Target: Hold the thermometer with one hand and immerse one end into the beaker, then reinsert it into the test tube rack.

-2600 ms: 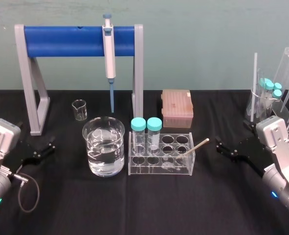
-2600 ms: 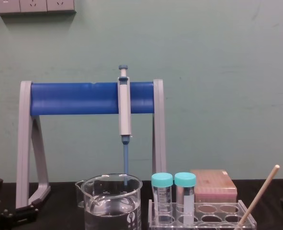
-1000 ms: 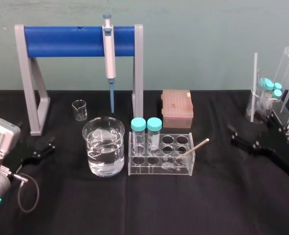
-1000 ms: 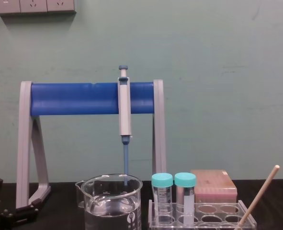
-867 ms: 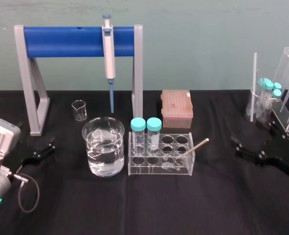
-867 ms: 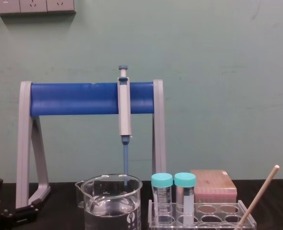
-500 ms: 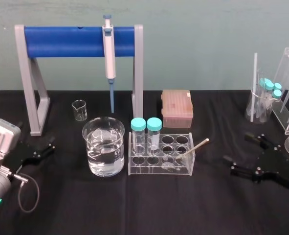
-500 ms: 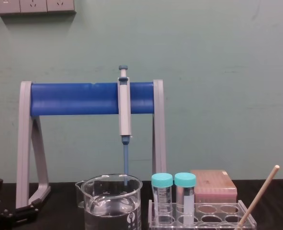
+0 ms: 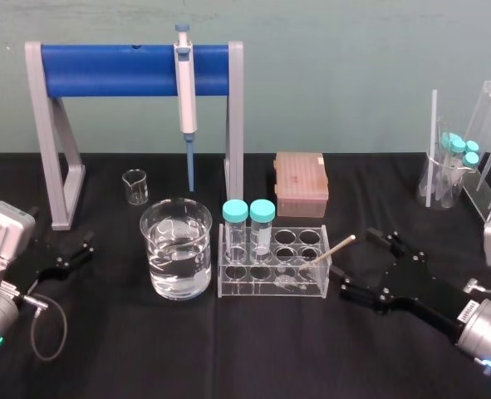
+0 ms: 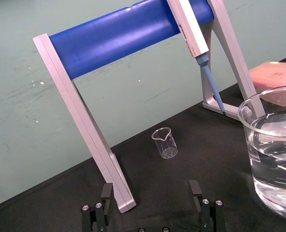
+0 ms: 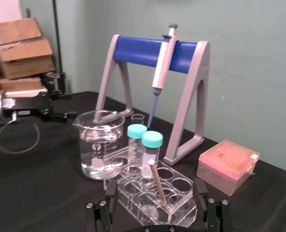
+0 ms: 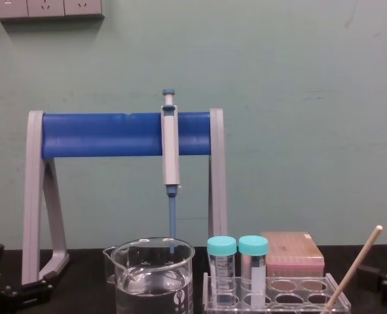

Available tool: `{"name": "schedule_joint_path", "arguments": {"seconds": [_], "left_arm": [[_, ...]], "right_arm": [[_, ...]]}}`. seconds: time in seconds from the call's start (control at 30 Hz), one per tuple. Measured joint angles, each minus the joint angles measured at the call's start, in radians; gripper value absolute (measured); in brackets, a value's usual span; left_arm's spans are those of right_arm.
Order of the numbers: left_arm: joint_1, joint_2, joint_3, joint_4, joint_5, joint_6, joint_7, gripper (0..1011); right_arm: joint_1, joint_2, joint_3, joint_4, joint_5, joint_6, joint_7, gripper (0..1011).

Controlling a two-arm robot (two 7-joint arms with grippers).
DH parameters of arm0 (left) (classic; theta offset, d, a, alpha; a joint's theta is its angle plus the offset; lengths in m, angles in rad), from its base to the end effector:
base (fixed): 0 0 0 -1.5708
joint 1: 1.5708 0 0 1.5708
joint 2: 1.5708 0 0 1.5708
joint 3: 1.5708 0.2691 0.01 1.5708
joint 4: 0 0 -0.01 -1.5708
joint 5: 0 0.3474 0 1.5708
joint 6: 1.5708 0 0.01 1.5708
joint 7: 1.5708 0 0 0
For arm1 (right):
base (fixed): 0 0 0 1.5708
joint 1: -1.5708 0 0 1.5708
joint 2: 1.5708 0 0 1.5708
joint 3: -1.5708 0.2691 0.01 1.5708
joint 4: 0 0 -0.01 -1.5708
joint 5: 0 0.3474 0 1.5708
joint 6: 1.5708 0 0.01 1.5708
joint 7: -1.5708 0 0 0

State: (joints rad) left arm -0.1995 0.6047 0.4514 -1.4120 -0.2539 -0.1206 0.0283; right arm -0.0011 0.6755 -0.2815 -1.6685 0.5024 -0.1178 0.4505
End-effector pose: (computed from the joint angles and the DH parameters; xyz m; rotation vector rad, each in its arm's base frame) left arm 0.3911 0.0606 -0.2928 0.3044 -0.2851 1.2479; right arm 0.3520 -0.0730 -0.2535 -0.1003 -0.1113 -0.8213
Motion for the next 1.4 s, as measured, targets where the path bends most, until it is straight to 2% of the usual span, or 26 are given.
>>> {"name": "schedule_joint_path", "arguments": {"seconds": [0.13,0.23,0.33,0.67,0.87,1.0,1.27,1.4], "left_arm": [[0.000,0.000,0.000,0.000,0.000,0.000,0.000,1004],[0.000,0.000,0.000,0.000,0.000,0.000,0.000,1004],[0.000,0.000,0.000,0.000,0.000,0.000,0.000,1004],[0.000,0.000,0.000,0.000,0.000,0.000,0.000,1004],[0.000,0.000,0.000,0.000,0.000,0.000,0.000,1004],[0.000,0.000,0.000,0.000,0.000,0.000,0.000,1004],[0.000,0.000,0.000,0.000,0.000,0.000,0.000,1004],[0.000,0.000,0.000,0.000,0.000,0.000,0.000,1004]], "right_arm": [[-0.006,-0.057,-0.002,0.027,-0.041,-0.045,-0.049,1003],[-0.010,-0.083,0.001,0.039,-0.063,-0.068,-0.076,1003],[-0.017,-0.126,0.005,0.061,-0.098,-0.114,-0.113,1003],[-0.010,-0.206,0.007,0.105,-0.143,-0.191,-0.133,1003],[-0.001,-0.227,0.011,0.110,-0.154,-0.192,-0.129,1003],[0.000,-0.231,0.016,0.110,-0.137,-0.157,-0.110,1003],[0.000,-0.230,0.015,0.109,-0.139,-0.160,-0.110,1003],[0.000,-0.229,0.015,0.109,-0.140,-0.162,-0.111,968]]}}
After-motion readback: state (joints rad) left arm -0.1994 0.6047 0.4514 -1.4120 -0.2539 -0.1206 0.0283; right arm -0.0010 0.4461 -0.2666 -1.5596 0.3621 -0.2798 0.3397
